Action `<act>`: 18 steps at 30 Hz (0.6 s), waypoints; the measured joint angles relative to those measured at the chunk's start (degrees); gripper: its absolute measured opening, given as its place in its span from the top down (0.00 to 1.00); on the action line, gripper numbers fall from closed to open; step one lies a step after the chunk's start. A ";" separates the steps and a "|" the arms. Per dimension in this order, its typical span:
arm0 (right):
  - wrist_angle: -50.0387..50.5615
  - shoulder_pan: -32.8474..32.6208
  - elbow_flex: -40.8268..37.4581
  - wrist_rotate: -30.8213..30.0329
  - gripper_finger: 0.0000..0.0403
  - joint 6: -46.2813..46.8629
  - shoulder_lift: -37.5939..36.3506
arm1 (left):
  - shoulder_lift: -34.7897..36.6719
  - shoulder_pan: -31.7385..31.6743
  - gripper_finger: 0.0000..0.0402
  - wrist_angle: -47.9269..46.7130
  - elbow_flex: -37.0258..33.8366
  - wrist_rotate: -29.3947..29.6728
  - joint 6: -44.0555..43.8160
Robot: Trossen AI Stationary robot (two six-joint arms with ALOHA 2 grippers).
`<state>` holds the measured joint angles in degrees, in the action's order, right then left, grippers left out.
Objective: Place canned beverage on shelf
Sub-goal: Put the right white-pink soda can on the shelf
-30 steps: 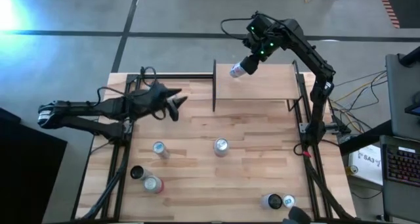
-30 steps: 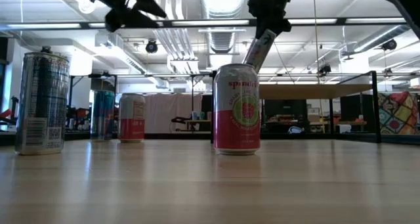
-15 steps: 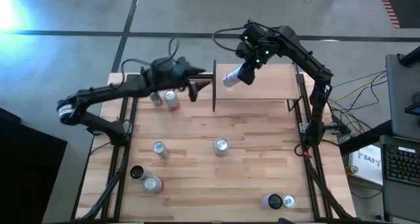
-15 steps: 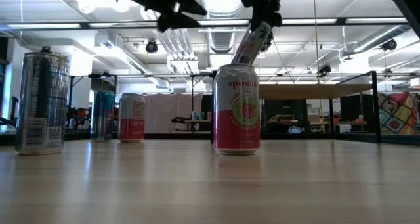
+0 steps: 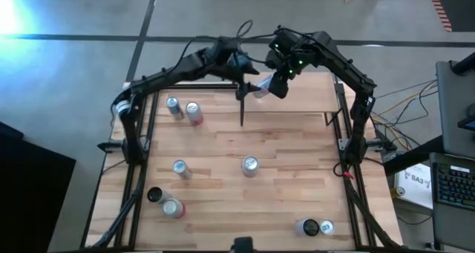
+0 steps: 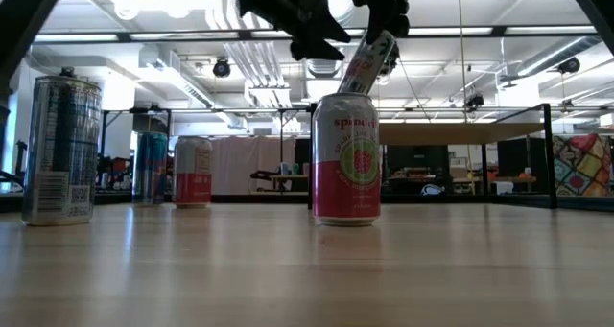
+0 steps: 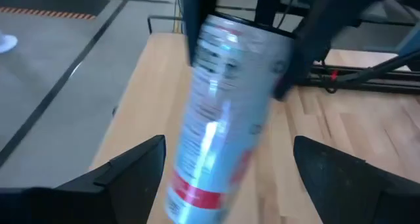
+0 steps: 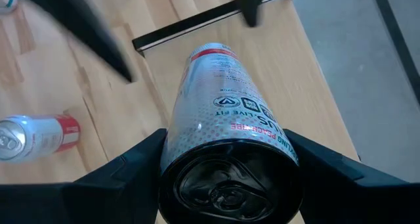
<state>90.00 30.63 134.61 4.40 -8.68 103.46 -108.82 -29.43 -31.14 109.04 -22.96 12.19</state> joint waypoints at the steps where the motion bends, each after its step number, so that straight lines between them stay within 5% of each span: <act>1: 0.01 0.00 0.00 -0.04 0.36 0.05 -0.11 | -1.22 -0.59 0.21 -0.90 1.80 -2.14 0.37; 6: 0.01 -0.02 0.00 0.11 0.36 1.07 -0.45 | -6.76 -2.01 0.21 -5.43 10.48 -13.86 1.48; 14: 0.73 -0.26 0.00 1.06 0.35 2.03 -0.61 | -16.39 -1.81 0.22 -17.56 23.46 -17.46 7.64; 18: -0.48 -0.68 0.15 2.08 0.34 2.18 -1.05 | -18.31 -1.68 0.23 -14.42 25.24 -19.58 6.10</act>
<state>89.53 29.95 134.76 6.48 -6.50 102.41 -127.13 -31.11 -45.55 134.28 -42.54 18.29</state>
